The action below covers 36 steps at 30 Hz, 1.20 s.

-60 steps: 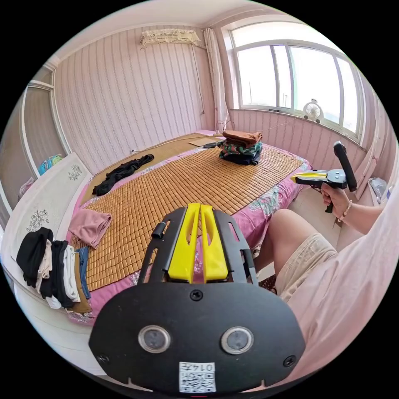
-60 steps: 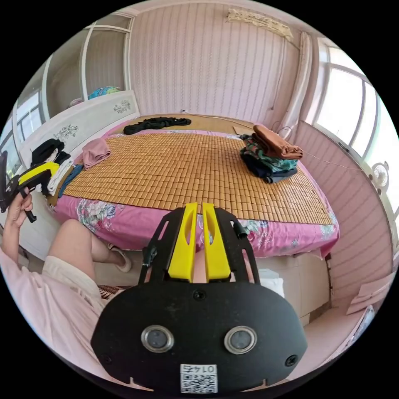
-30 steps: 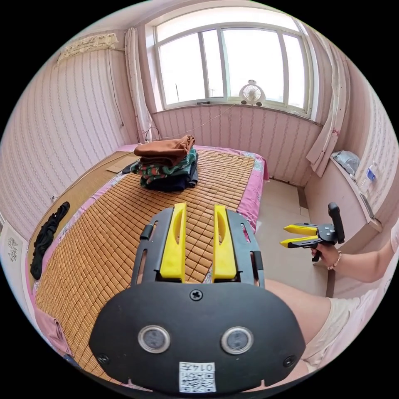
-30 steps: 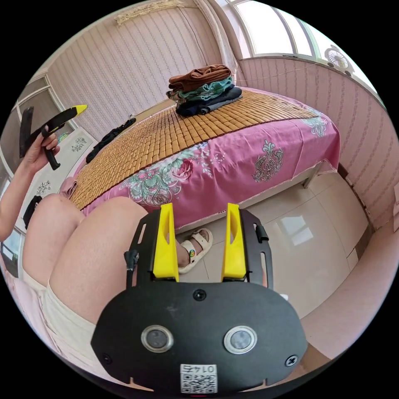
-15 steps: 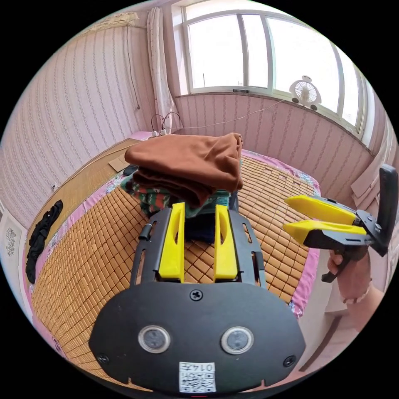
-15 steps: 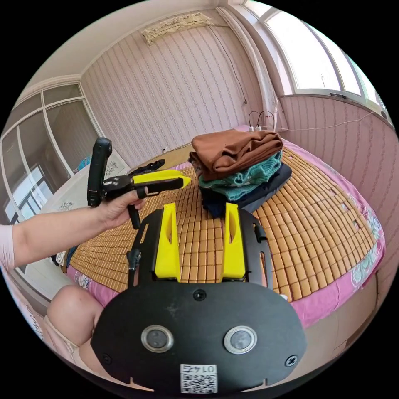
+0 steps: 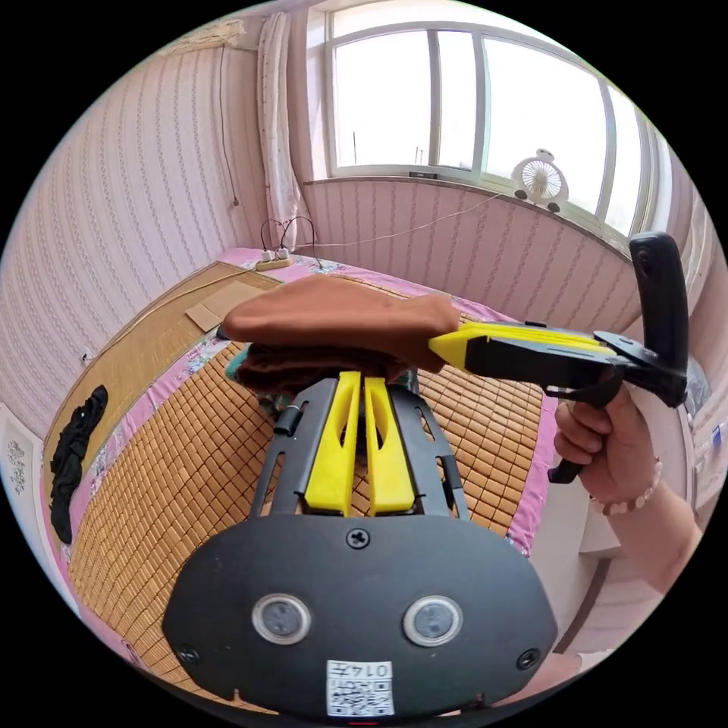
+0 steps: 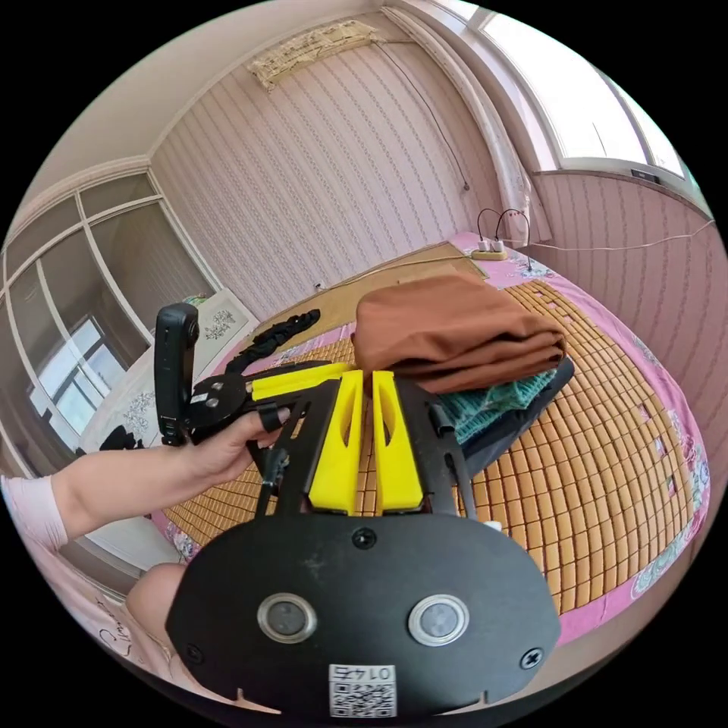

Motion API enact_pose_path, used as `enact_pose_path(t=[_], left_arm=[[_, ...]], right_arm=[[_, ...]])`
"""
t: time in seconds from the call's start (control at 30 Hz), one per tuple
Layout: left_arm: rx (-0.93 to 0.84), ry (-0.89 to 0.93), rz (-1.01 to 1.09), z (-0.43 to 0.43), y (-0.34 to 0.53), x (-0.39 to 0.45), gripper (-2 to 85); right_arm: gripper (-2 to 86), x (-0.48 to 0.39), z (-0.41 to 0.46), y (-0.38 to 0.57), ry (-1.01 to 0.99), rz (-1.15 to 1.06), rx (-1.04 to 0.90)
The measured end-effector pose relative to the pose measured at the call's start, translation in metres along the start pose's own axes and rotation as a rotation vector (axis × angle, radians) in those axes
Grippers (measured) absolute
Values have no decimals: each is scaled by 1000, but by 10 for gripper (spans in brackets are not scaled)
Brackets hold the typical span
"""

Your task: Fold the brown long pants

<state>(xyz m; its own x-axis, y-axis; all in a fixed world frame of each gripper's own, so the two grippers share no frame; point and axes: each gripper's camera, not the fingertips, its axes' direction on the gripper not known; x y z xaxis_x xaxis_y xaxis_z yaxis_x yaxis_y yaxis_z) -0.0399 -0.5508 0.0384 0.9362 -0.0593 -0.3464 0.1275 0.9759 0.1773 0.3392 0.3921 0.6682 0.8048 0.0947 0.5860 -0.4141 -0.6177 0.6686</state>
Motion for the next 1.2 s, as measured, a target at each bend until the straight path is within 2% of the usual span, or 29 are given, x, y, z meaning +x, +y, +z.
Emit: enact_pose_path(t=[0.17,0.27,0.33,0.5,0.6,0.7,0.8,0.87,0.93,1.0,1.03,1.1,1.2], left_arm=[[22,8,-10,-112,42,-26,-10],[55,-1,-77,-195,98,-44,-10],[86,-17,-174,-254,154,-63,-10],[39,-144,-356,-332,259,-100,-10],[118,-218,-411,-379,329,-116,-10],[114,-276,-484,-415,397,-133,-10],[-12,-262,-629,-416,485,-149,-10],[-102,-208,-732,-394,548,-152,-10],[-157,-103,-929,-358,632,-151,-10],[-78,-44,-1083,-348,678,-148,-10],[-8,-3,-1158,-345,700,-146,-10],[-10,-15,-1213,-340,719,-144,-9],[-72,-150,-1241,-332,730,-142,-9]], right_arm=[[10,-89,-33,-38,-121,-156,-22],[5,-159,-40,-47,-221,-215,-43],[3,-212,-34,-48,-296,-217,-67],[1,-294,6,-40,-485,-137,-181],[1,-320,23,-24,-548,-70,-203],[3,-316,37,-3,-529,18,-194],[5,-287,59,27,-393,165,-253],[5,-268,77,51,-278,243,-354],[3,-252,92,81,-154,332,-497],[2,-251,90,91,-147,384,-525],[2,-259,88,90,-150,373,-536],[5,-281,92,82,-98,297,-584],[23,-348,119,58,-34,-3,-691]])
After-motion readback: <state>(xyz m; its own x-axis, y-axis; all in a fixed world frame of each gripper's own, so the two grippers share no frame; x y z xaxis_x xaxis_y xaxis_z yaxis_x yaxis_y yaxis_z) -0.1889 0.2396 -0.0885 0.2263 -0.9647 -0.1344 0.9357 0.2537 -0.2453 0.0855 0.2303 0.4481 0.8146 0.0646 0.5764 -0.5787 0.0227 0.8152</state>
